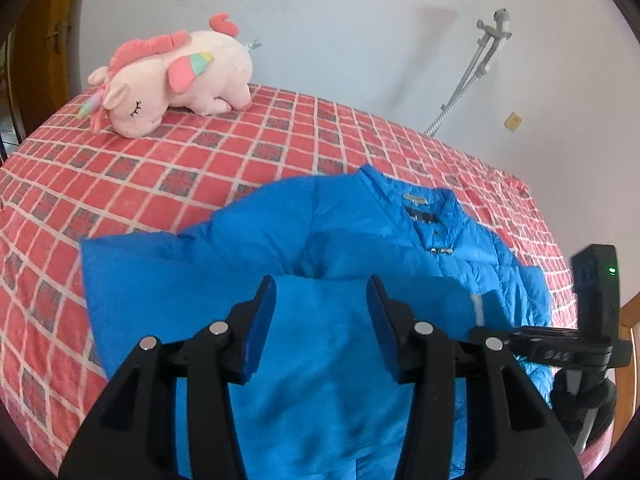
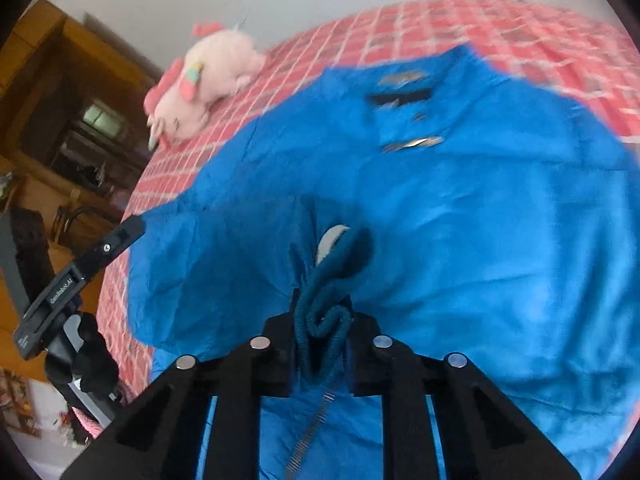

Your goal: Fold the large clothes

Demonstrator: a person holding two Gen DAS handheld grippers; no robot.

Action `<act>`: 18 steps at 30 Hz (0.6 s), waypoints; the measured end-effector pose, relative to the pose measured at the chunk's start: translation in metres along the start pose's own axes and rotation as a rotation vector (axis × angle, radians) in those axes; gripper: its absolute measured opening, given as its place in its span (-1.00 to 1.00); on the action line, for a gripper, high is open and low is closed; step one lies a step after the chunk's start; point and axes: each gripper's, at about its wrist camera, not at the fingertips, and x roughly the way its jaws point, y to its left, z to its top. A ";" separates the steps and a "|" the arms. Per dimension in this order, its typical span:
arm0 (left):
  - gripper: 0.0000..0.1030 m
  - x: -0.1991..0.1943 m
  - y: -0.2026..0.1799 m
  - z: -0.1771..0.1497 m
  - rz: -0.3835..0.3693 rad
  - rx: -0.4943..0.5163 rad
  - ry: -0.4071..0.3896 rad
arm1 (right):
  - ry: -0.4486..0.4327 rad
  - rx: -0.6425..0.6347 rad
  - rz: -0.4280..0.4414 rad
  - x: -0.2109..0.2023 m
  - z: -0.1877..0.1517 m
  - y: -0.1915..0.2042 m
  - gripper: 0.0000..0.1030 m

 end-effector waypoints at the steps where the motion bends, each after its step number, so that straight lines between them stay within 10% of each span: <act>1: -0.09 -0.001 -0.001 0.000 -0.004 0.003 -0.005 | -0.032 0.005 -0.022 -0.009 0.001 -0.004 -0.69; 9: -0.09 0.012 -0.013 -0.006 -0.012 0.041 0.011 | -0.243 0.138 -0.260 -0.099 -0.013 -0.078 -0.69; 18: -0.10 0.068 -0.008 -0.022 0.052 0.078 0.134 | -0.166 0.190 -0.318 -0.075 -0.023 -0.115 -0.61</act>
